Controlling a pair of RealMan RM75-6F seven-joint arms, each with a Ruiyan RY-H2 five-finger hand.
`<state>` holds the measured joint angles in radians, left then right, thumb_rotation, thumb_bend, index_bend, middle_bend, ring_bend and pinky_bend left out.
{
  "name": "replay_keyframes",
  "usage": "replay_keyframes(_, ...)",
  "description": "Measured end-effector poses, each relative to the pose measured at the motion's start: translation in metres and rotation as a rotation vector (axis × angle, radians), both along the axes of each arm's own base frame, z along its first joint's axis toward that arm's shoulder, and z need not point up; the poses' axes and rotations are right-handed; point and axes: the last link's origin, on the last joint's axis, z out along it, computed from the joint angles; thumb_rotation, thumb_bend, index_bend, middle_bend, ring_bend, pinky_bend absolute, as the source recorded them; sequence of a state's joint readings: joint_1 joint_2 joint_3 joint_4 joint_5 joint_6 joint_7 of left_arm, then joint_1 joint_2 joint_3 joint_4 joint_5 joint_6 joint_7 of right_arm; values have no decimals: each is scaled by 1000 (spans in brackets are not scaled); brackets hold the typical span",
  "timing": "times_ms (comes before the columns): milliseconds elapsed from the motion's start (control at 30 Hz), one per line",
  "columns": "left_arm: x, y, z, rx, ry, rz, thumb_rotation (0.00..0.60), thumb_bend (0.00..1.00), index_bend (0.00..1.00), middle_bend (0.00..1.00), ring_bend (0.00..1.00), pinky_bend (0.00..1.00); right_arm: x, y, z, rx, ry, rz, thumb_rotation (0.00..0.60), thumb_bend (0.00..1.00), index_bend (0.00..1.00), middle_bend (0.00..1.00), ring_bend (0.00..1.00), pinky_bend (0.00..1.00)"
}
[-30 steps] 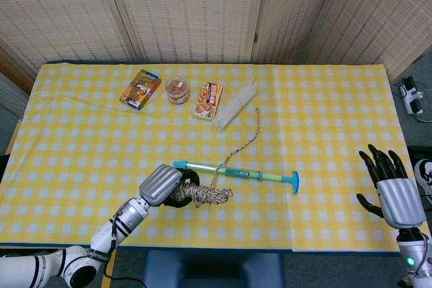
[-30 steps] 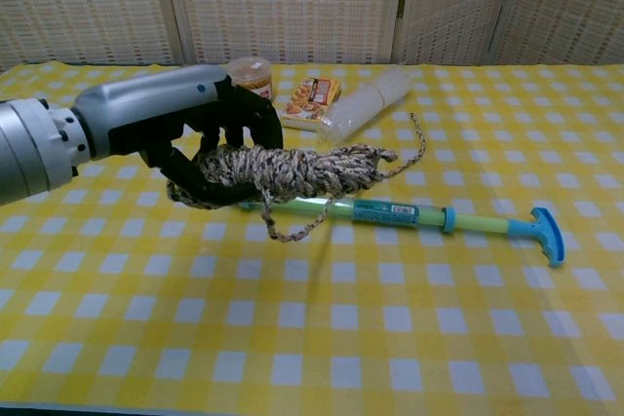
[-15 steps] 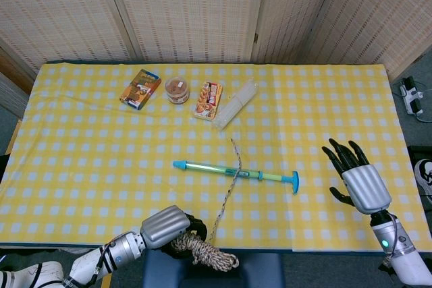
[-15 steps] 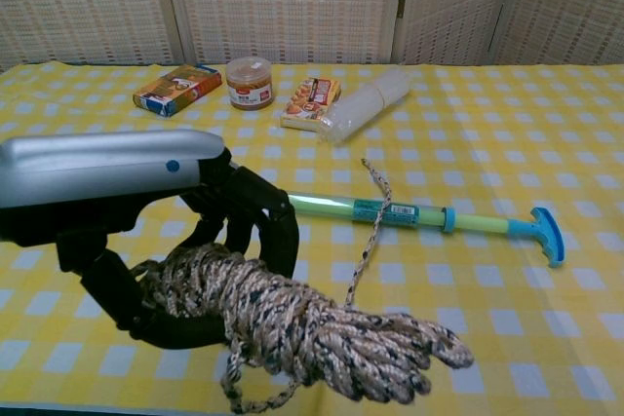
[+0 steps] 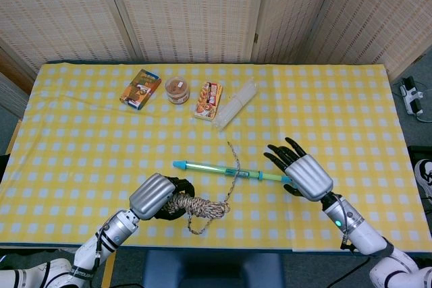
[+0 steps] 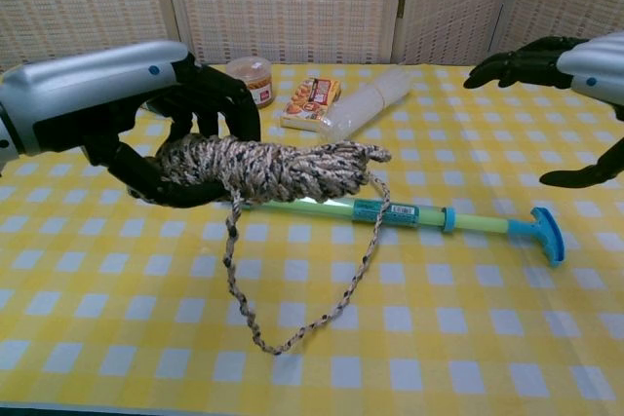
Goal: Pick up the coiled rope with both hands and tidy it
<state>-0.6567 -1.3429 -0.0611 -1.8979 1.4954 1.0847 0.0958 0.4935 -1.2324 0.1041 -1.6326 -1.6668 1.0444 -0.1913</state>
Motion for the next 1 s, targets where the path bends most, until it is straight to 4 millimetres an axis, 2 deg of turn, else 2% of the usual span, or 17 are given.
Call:
replay_keyframes(167,-7,7,1,73,12,18,600,523,625,615,582,706,28,-13,-35,70,68,102,600,263,275,139,165,0)
replay_keyframes(300,-12,14,1,113,8,55,600,523,627,615,582,706,40,-23,-55,81,121,164,600,263,330,155,165,6)
replay_keyframes(700,-21,15,3,119,3,103,600,523,628,615,582,706,46,-40,-104,72,195,234,600,264,437,190,190,37)
replay_keyframes(1000,-24,16,3,117,4,113,600,523,627,615,582,706,48,-46,-126,64,189,260,600,268,486,210,208,62)
